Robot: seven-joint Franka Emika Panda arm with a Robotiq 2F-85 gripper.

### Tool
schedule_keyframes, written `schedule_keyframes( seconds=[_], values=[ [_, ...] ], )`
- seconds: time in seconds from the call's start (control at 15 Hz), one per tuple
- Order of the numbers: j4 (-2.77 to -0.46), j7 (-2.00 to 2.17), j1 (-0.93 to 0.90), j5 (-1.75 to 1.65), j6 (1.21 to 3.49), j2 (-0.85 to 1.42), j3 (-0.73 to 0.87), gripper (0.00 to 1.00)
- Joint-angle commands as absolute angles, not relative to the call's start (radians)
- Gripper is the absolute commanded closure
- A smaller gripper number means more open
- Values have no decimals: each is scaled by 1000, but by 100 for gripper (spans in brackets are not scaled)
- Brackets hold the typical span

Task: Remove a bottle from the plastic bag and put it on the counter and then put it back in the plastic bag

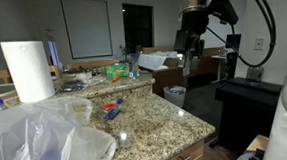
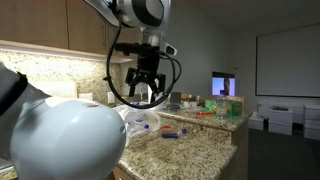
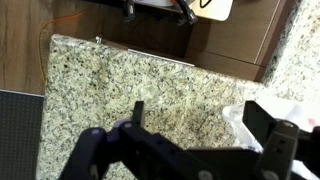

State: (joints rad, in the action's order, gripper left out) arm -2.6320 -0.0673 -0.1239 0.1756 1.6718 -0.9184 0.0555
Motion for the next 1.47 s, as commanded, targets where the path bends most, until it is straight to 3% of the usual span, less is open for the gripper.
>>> schedule_keyframes(
  seconds=[0.0,0.8,1.4],
  values=[
    [-2629,-82,-101,188,1667,-916,39,0],
    [-2674,54,-107,302,1761,-872,-39,0],
    [-2689,583,-125,554,2369,-582,-392,0]
  ],
)
